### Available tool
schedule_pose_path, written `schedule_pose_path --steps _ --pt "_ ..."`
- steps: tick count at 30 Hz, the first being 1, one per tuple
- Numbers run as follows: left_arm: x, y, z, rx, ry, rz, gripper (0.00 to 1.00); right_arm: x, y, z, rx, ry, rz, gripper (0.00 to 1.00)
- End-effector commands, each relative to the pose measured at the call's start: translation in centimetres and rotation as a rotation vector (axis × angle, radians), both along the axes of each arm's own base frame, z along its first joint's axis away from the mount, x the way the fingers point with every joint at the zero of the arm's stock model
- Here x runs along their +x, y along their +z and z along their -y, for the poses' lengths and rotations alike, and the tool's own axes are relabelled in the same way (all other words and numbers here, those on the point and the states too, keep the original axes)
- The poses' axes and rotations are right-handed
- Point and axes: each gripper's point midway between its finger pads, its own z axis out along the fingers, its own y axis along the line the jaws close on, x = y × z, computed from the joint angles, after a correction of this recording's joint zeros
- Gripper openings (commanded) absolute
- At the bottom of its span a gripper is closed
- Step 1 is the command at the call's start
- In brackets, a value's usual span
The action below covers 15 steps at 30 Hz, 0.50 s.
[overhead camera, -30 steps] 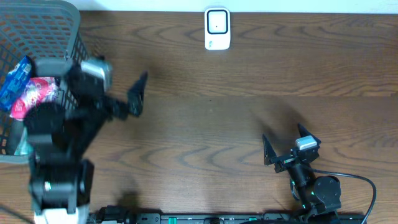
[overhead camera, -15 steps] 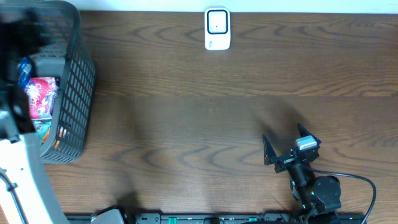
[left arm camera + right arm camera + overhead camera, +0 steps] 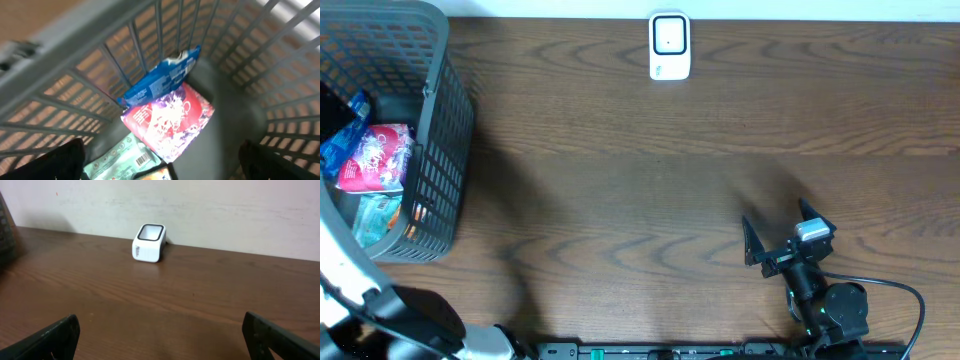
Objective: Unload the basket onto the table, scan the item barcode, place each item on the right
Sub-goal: 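Reach the left gripper into the grey basket toward the purple pack, then grasp the purple pad pack with the left gripper and lift it out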
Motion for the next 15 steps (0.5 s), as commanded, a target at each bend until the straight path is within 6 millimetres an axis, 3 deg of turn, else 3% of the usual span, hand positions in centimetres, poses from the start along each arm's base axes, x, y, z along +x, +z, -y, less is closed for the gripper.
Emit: schedule_pose_path --steps 1,4,8,15 --pt "2.3 -3.1 1.8 0.004 -0.161 -0.108 0.99 0.0 0.0 0.2 0.013 -0.012 -0.004 0.99" --pt "4.1 -6.0 3.7 0.054 -0.276 -0.236 0.94 0.0 0.0 0.2 0.013 -0.012 -0.004 0.99" --pt "4.3 -9.1 3.1 0.138 -0.259 -0.407 0.93 0.0 0.0 0.2 0.013 -0.012 -0.004 0.99" --pt "3.9 -14.0 2.5 0.1 -0.298 -0.55 0.93 0.0 0.0 0.2 0.013 -0.012 -0.004 0.99"
